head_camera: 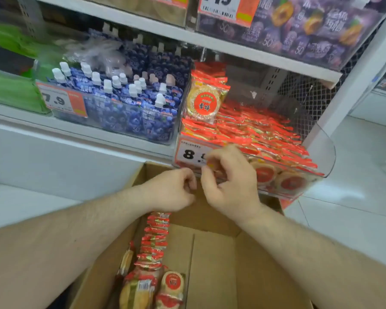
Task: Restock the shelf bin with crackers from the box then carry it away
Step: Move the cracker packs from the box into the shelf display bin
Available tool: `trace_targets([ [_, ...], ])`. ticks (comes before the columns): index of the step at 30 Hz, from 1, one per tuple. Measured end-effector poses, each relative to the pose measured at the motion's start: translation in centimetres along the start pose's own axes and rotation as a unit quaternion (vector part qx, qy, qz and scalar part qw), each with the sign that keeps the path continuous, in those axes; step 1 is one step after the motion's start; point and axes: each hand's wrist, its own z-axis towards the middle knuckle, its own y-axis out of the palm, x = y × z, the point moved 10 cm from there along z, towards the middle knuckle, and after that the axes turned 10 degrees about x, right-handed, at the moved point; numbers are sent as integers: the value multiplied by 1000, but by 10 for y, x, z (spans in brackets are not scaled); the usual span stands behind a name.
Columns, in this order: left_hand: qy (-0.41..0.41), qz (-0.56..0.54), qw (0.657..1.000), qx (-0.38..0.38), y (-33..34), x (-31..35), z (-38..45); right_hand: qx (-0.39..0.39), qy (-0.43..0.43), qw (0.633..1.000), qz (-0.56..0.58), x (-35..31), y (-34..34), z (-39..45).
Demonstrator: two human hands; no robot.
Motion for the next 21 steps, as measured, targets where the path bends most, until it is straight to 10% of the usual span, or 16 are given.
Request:
trace_targets([
  [4,-18,160,968,-193,47,-36,-20,-250,151,956,-19,52,68,-126],
  [9,-46,187,951,-243,65,-60,-23,-592,438,666,-116,133,122,-348],
  [14,-80,172,951,-245,69,-80,-12,-507,673,528,-110,134,118,-451],
  [21,-116,163,944,-262,69,-100,-4,-478,703,523,-63,137,143,-472],
])
